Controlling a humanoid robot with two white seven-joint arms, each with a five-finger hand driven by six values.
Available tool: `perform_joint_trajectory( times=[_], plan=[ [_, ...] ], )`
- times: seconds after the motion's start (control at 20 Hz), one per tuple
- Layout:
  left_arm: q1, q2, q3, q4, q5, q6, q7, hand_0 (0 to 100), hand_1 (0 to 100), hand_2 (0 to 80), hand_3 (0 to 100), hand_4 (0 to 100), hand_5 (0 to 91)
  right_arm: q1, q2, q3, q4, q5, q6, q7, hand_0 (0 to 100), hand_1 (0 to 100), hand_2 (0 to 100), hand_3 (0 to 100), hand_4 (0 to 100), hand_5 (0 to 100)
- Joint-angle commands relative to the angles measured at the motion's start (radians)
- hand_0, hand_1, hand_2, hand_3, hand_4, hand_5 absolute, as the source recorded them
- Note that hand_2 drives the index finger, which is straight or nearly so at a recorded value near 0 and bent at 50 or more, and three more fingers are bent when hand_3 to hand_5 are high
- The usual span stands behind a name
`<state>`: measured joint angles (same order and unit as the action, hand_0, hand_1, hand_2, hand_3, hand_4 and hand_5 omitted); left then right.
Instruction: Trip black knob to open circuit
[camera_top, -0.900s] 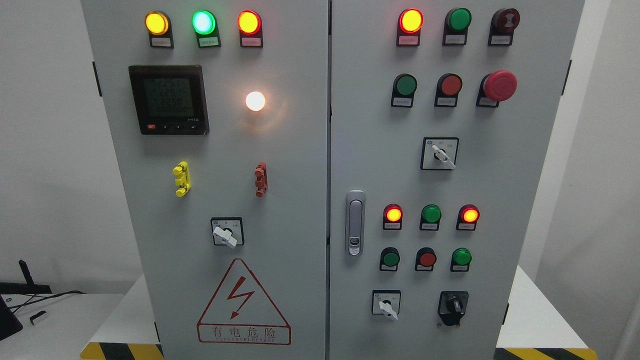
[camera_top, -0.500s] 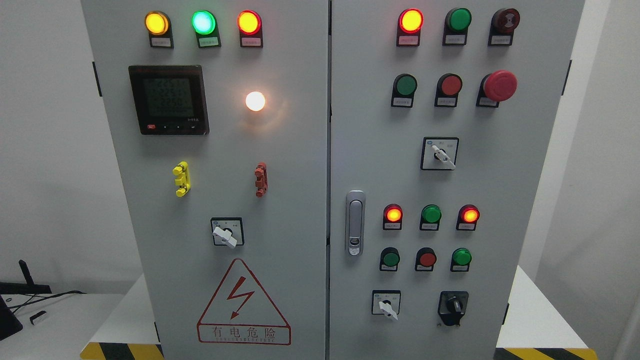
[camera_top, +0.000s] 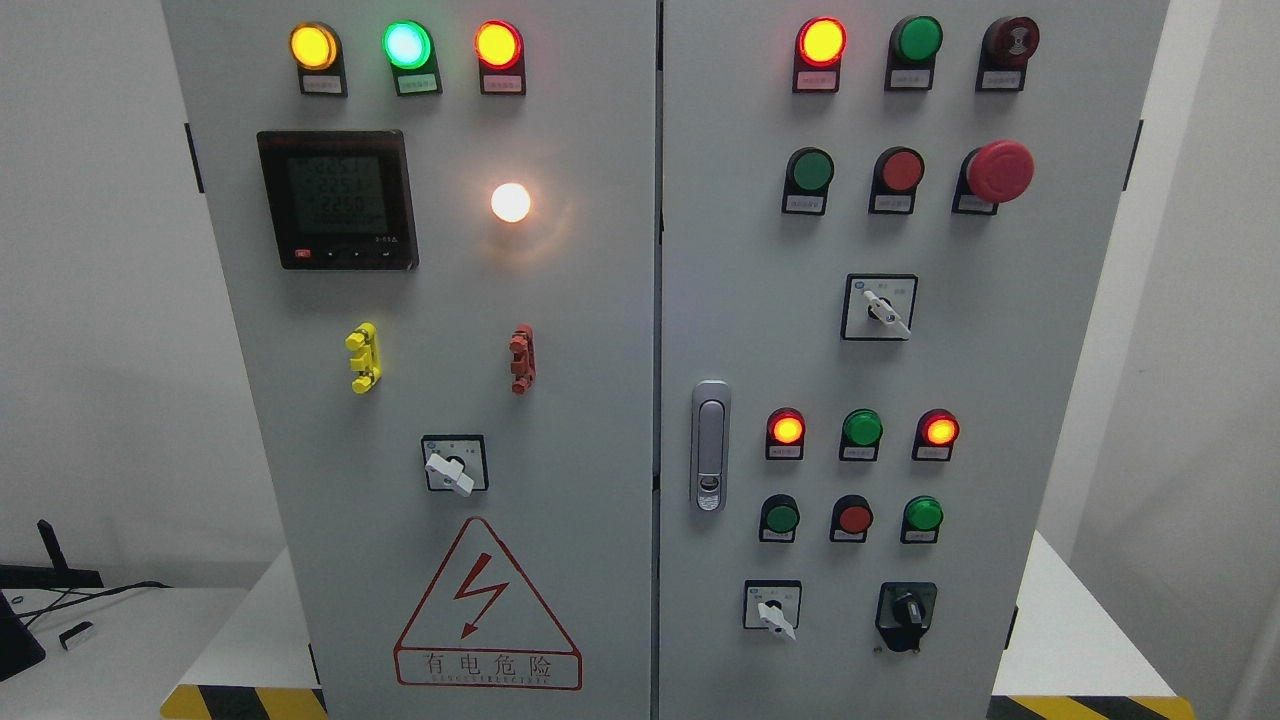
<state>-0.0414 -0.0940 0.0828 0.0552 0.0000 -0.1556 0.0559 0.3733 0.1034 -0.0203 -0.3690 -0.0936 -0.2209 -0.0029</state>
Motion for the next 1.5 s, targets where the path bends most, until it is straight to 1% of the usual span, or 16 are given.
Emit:
perform_joint_trajectory(
  times=[0.0, 0.15, 0.2, 0.35, 0.6, 0.75, 0.8, 0.85, 0.95, 1.0, 1.05, 1.1, 1.25, 1.35, 1.45],
  plan=[
    [0.0, -0.001, 0.0, 0.0, -0.031, -0.001, -0.001, 12, 39, 0.0, 0, 0, 0.0, 0.122, -0.036, 0.0, -0.401, 0.006, 0.006, -0.002, 11, 39, 22, 46, 43, 36],
    [0.0, 0.0, 0.0, 0.0, -0.031, -0.001, -0.001, 12, 39, 0.0, 0, 0, 0.0, 0.168, -0.06, -0.001, -0.548, 0.003, 0.003, -0.002, 11, 44, 27, 53, 51, 41],
    [0.0, 0.0, 0.0, 0.0, -0.031, -0.001, -0.001, 12, 39, 0.0, 0, 0, 0.0, 0.185, -0.065, -0.004, -0.606, 0.003, 0.003, 0.0, 13, 48, 29, 55, 54, 44],
    [0.0, -0.001, 0.0, 0.0, -0.031, -0.001, -0.001, 12, 39, 0.0, 0, 0, 0.0, 0.219, -0.067, -0.01, -0.727, 0.003, 0.005, 0.001, 16, 53, 31, 58, 56, 47],
    [0.0, 0.0, 0.0, 0.0, -0.031, -0.001, -0.001, 12, 39, 0.0, 0, 0, 0.0, 0.266, -0.077, -0.018, -0.938, -0.001, 0.006, -0.006, 19, 55, 34, 61, 58, 49],
    [0.0, -0.001, 0.0, 0.0, -0.031, -0.001, -0.001, 12, 39, 0.0, 0, 0, 0.0, 0.282, -0.077, -0.039, -1.051, -0.003, 0.006, -0.014, 19, 56, 36, 65, 61, 51],
    [0.0, 0.0, 0.0, 0.0, -0.031, -0.001, -0.001, 12, 39, 0.0, 0, 0, 0.0, 0.288, -0.079, -0.043, -1.089, -0.003, 0.008, -0.02, 19, 57, 39, 68, 64, 54],
    [0.0, -0.001, 0.0, 0.0, -0.031, -0.001, -0.001, 12, 39, 0.0, 0, 0, 0.0, 0.295, -0.085, -0.046, -1.128, -0.003, 0.006, -0.022, 19, 57, 40, 69, 64, 56],
    [0.0, 0.0, 0.0, 0.0, -0.031, -0.001, -0.001, 12, 39, 0.0, 0, 0, 0.0, 0.311, -0.096, -0.046, -1.215, -0.005, 0.008, -0.026, 19, 60, 48, 76, 70, 64],
    [0.0, -0.001, 0.0, 0.0, -0.031, -0.001, -0.001, 12, 39, 0.0, 0, 0, 0.0, 0.32, -0.096, -0.046, -1.264, -0.005, 0.008, -0.028, 19, 60, 49, 77, 70, 65],
    [0.0, 0.0, 0.0, 0.0, -0.031, -0.001, -0.001, 12, 39, 0.0, 0, 0, 0.0, 0.326, -0.096, -0.046, -1.304, -0.005, 0.012, -0.028, 20, 60, 52, 81, 73, 68],
    [0.0, 0.0, 0.0, 0.0, -0.031, -0.001, -0.001, 12, 39, 0.0, 0, 0, 0.0, 0.328, -0.097, -0.047, -1.352, -0.003, 0.023, -0.029, 20, 61, 54, 83, 74, 70],
    [0.0, 0.0, 0.0, 0.0, -0.031, -0.001, -0.001, 12, 39, 0.0, 0, 0, 0.0, 0.343, -0.102, -0.064, -1.482, -0.003, 0.044, -0.034, 22, 61, 56, 84, 75, 72],
    [0.0, 0.0, 0.0, 0.0, -0.031, -0.001, -0.001, 12, 39, 0.0, 0, 0, 0.0, 0.343, -0.111, -0.07, -1.534, 0.0, 0.046, -0.035, 23, 61, 56, 84, 75, 72],
    [0.0, -0.001, 0.0, 0.0, -0.031, -0.001, -0.001, 12, 39, 0.0, 0, 0, 0.0, 0.334, -0.113, -0.087, -1.562, 0.002, 0.055, -0.042, 23, 61, 56, 84, 75, 73]
  ],
)
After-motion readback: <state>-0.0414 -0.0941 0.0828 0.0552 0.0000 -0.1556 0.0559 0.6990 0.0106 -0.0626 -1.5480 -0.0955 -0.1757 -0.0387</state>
